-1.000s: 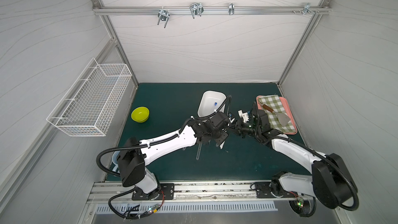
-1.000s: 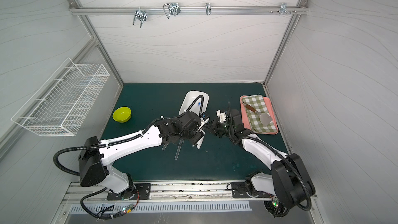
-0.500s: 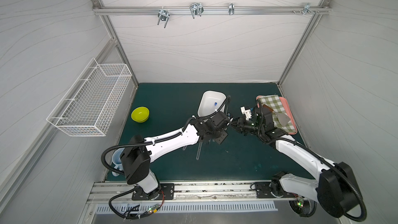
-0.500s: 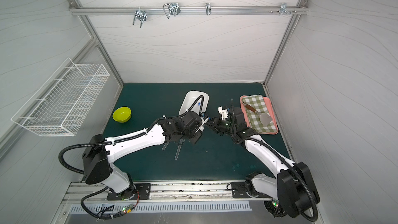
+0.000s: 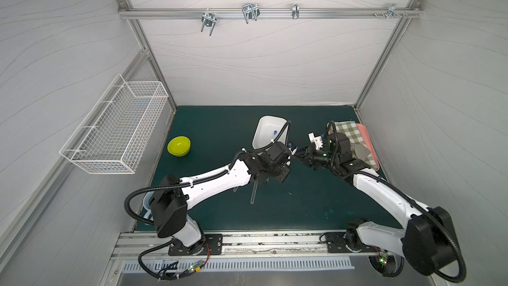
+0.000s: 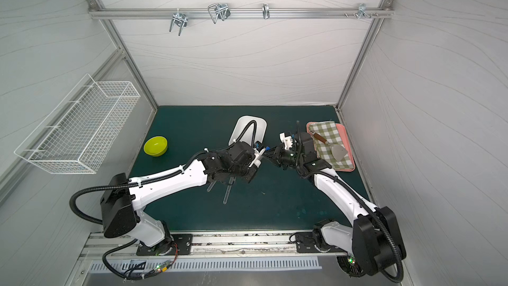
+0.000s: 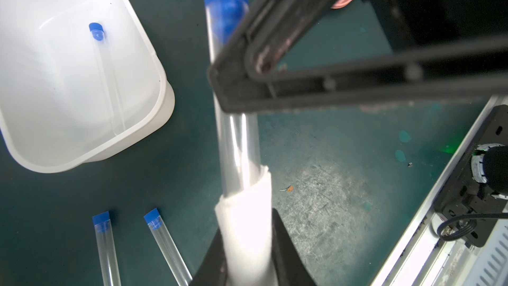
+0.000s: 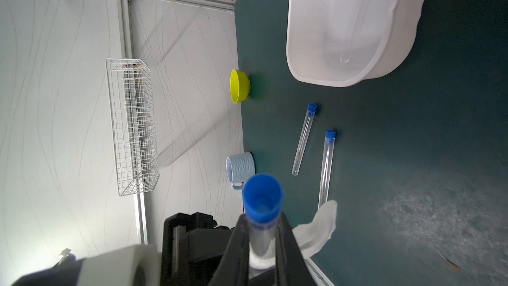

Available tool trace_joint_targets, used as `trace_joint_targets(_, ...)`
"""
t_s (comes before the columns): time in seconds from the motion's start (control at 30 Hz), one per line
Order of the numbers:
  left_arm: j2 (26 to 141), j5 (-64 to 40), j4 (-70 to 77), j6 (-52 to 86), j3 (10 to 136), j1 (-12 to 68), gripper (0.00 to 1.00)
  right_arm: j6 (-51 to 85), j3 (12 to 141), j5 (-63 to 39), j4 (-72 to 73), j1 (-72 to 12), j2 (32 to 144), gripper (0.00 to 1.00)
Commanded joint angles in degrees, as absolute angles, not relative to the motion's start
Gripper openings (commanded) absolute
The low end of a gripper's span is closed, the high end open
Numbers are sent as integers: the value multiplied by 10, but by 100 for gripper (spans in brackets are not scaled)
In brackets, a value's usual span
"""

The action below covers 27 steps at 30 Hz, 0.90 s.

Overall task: Wipe the exteriors of test tubes
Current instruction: Wipe the dirt from the test tube.

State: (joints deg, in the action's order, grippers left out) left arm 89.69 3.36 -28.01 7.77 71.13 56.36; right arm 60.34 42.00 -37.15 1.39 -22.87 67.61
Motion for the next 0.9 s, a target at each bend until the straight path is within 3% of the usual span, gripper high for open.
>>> trace_joint_targets(0.0, 881, -8, -277, 76, 713, 574, 23, 595, 435, -361, 24, -221, 683, 4)
trace_joint_targets(0.6, 895, 6, -252, 60, 753, 554, 27, 611, 405, -328, 2, -290, 636, 4)
trace_joint_targets(0.87, 885, -9, -255, 77, 733, 553, 27, 599, 417, -335, -3, -259, 647, 4)
